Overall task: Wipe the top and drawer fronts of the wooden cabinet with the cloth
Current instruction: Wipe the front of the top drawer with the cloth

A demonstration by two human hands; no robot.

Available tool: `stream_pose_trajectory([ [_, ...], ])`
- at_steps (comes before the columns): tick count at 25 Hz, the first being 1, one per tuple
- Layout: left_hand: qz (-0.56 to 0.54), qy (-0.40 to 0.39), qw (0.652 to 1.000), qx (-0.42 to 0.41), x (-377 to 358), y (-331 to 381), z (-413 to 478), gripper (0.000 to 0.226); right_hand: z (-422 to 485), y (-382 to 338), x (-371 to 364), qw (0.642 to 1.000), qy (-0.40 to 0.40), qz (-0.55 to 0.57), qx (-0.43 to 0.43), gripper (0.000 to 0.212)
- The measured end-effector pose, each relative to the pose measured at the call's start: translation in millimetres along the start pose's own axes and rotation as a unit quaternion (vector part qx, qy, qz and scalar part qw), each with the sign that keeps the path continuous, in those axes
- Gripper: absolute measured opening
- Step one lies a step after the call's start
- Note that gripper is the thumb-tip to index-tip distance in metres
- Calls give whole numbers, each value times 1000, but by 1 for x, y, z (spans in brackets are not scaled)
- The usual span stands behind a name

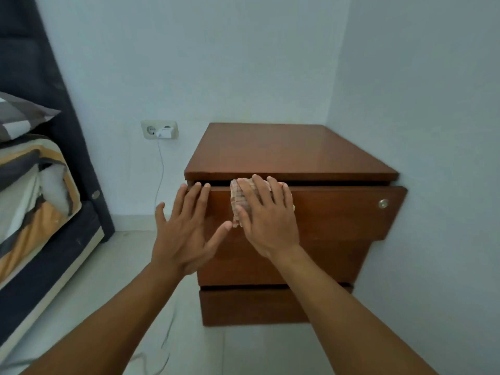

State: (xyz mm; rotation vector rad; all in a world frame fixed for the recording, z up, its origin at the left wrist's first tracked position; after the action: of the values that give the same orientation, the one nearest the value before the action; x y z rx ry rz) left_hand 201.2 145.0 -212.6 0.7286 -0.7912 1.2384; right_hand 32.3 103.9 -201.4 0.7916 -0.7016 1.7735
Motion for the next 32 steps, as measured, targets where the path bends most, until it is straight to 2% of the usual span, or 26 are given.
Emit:
stream_pose_trajectory([
  [3, 8, 18, 1000, 8, -5, 2, 2, 96, 6, 43, 8, 997, 53, -36, -33, 50],
  [9, 18, 3, 1000, 16, 1, 4, 2, 103, -4, 179, 40, 991, 64, -88, -82, 53],
  [12, 6, 21, 1000, 16, -2, 6, 1, 104, -9, 236, 47, 985, 82, -90, -125, 52],
  [14, 5, 18, 1000, 18, -2, 7, 2, 106, -8, 257, 50, 984, 85, -90, -132, 51],
  [17, 10, -1, 1000, 22, 1, 3, 1, 106, -5, 267, 53, 986, 67, -62, -141, 37],
  [20, 5, -30, 999, 24, 3, 2, 2, 106, -5, 267, 65, 975, 82, 13, -205, 26],
  [22, -1, -43, 999, 24, 1, 2, 3, 106, -19, 252, 79, 946, 159, 126, -253, 26],
  [24, -5, -44, 999, 24, 0, 3, 3, 107, -34, 196, 81, 936, 229, 186, -190, 36],
  [26, -4, -39, 999, 24, -1, 3, 1, 107, -39, 116, 58, 954, 212, 173, -124, 59],
  [28, -4, -34, 999, 22, -1, 3, 2, 105, -30, 39, 27, 966, 158, 184, -84, 71],
  [30, -9, -24, 1000, 17, 0, 3, 0, 102, -19, -17, -9, 986, 101, 129, -27, 68],
  [32, -11, -11, 1000, 13, -1, 2, 0, 101, -16, -26, -34, 994, 96, 58, -4, 63],
])
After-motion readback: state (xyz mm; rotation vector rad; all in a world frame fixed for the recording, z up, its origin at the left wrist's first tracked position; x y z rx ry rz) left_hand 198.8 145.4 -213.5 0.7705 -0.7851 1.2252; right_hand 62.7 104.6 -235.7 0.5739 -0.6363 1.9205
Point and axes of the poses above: each hand's wrist, its own z-axis towards the middle knuckle, its own x-axis out of the back of the hand, y = z × x, the point moved 8 cm from there along z, towards the middle knuckle, and after that the axes turned 7 degrees about -x, right-handed, at the moved point
